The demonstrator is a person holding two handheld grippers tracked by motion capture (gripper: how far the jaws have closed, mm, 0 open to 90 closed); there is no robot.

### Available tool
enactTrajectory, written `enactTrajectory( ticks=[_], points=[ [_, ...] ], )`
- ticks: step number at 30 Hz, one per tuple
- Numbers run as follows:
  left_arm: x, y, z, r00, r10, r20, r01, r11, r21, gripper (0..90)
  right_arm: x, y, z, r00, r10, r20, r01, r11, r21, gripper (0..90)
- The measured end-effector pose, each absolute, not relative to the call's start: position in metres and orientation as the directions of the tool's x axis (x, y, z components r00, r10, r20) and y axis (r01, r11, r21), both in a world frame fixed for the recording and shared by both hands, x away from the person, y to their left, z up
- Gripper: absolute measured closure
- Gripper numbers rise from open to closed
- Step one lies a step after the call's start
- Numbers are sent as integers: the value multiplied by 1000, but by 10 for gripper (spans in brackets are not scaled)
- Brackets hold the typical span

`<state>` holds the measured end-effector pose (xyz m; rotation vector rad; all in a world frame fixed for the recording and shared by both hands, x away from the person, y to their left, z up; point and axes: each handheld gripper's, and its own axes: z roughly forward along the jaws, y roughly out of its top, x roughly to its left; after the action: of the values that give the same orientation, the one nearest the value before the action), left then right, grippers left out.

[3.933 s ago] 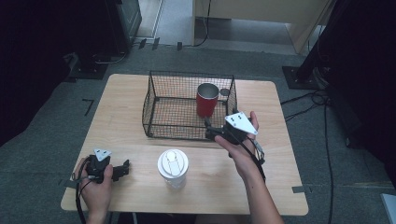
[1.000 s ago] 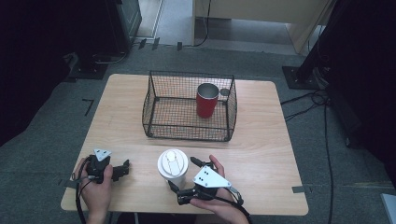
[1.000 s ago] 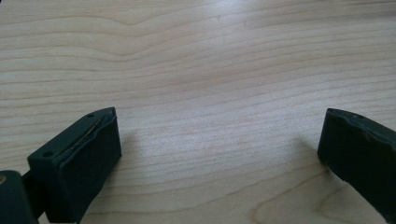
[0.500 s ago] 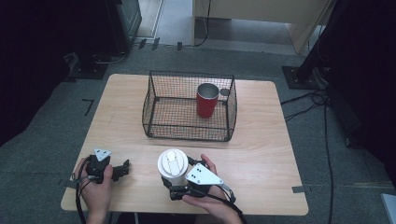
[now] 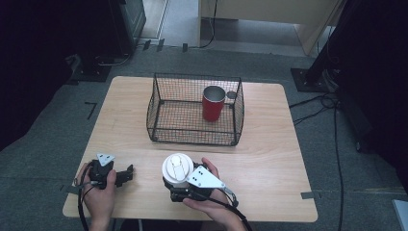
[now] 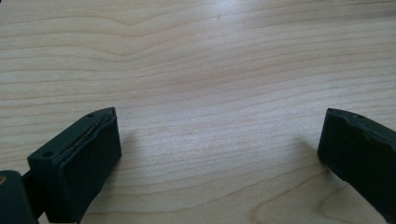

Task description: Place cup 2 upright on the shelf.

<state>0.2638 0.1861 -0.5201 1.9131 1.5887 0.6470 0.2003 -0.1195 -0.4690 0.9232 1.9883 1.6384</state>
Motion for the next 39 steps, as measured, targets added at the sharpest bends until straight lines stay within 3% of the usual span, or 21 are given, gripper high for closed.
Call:
enactTrajectory(
  ticks=[39],
  points=[
    [264, 186, -520, 180, 984, 11, 711, -138, 689, 1, 205, -118, -452, -652, 756, 62, 177, 72, 981, 158]
  ],
)
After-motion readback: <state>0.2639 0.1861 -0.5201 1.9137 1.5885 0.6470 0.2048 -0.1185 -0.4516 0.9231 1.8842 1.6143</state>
